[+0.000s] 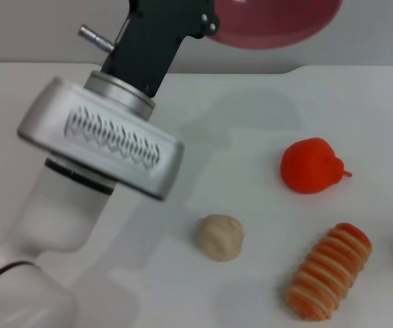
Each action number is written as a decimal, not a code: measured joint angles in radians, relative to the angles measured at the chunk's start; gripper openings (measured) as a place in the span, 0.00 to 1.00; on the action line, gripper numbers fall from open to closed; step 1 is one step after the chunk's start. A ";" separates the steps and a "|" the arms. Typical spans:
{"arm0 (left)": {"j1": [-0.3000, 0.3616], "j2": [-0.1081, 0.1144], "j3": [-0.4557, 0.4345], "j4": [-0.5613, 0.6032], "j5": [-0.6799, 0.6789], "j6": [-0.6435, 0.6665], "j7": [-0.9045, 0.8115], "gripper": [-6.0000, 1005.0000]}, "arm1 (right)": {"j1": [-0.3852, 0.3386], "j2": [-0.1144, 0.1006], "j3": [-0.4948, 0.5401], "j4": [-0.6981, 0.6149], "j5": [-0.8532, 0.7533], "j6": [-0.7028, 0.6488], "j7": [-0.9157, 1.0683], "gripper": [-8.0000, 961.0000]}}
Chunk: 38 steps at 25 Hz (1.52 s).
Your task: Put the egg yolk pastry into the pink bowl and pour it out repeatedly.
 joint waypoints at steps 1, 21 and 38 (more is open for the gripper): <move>-0.001 0.001 -0.016 0.010 0.000 0.040 -0.031 0.05 | 0.000 -0.001 -0.010 -0.020 -0.013 -0.001 0.022 0.45; -0.255 0.002 -0.586 0.127 -0.056 1.411 -0.372 0.05 | 0.091 -0.001 -0.322 -0.844 -0.518 -0.171 0.514 0.45; -0.426 0.024 -1.139 0.010 -0.070 2.102 -0.333 0.05 | 0.289 0.005 -0.850 -0.886 -1.240 -0.038 0.805 0.45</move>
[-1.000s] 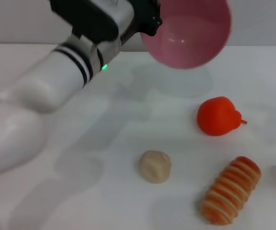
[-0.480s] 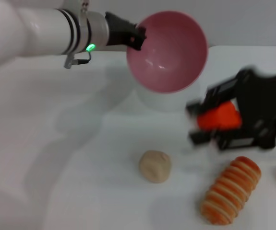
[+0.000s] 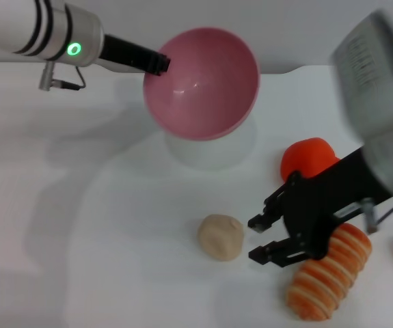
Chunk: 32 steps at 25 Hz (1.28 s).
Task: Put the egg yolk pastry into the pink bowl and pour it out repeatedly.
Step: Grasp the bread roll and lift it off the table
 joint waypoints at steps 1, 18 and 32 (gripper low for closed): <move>0.002 0.000 -0.011 0.002 0.000 0.019 0.001 0.05 | 0.007 0.000 -0.025 0.032 -0.017 0.031 0.000 0.46; 0.023 -0.012 -0.013 0.004 -0.001 0.054 0.001 0.05 | 0.049 0.005 -0.283 0.235 -0.120 0.464 0.077 0.46; 0.043 -0.012 -0.006 0.008 -0.001 0.059 0.003 0.05 | 0.084 0.008 -0.375 0.349 -0.113 0.585 0.107 0.44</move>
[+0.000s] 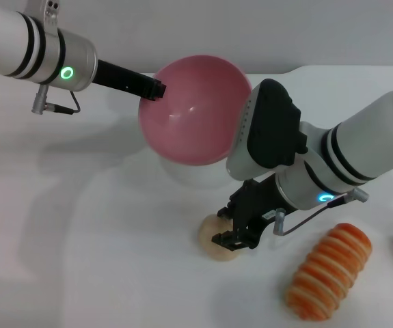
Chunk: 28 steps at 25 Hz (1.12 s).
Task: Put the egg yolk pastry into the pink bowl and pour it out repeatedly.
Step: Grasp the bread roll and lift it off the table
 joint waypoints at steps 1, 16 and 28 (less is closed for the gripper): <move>0.003 0.000 0.002 0.000 0.000 0.000 0.000 0.05 | 0.002 0.000 -0.004 0.004 0.001 0.005 0.001 0.44; 0.023 0.000 0.002 0.003 0.000 0.010 0.013 0.05 | 0.026 0.002 -0.044 0.062 0.005 0.046 0.041 0.41; 0.038 0.000 0.002 0.015 -0.001 0.030 0.014 0.05 | 0.028 0.000 -0.037 0.065 0.003 0.057 0.050 0.17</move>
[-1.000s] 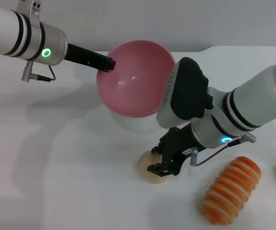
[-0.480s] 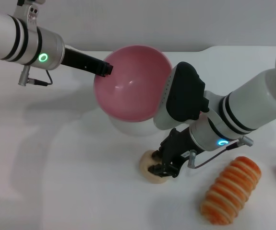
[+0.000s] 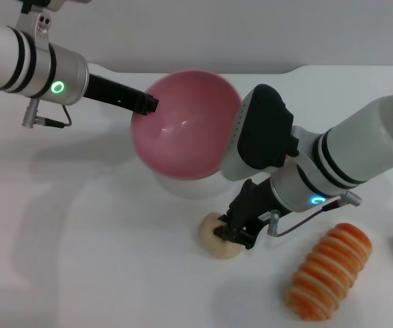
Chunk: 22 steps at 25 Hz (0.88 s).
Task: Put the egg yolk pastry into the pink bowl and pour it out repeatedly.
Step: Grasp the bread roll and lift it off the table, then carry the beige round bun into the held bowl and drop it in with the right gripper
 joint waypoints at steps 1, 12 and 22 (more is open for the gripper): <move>0.001 0.000 0.000 0.000 0.000 0.001 0.000 0.05 | -0.001 -0.001 0.001 -0.005 0.000 -0.004 0.000 0.16; 0.005 0.001 -0.002 0.002 0.000 0.003 0.000 0.05 | -0.041 -0.005 0.055 -0.172 -0.002 -0.140 0.001 0.09; 0.013 0.000 -0.003 0.002 0.001 0.003 0.000 0.05 | -0.105 0.000 0.149 -0.476 0.056 -0.362 0.001 0.07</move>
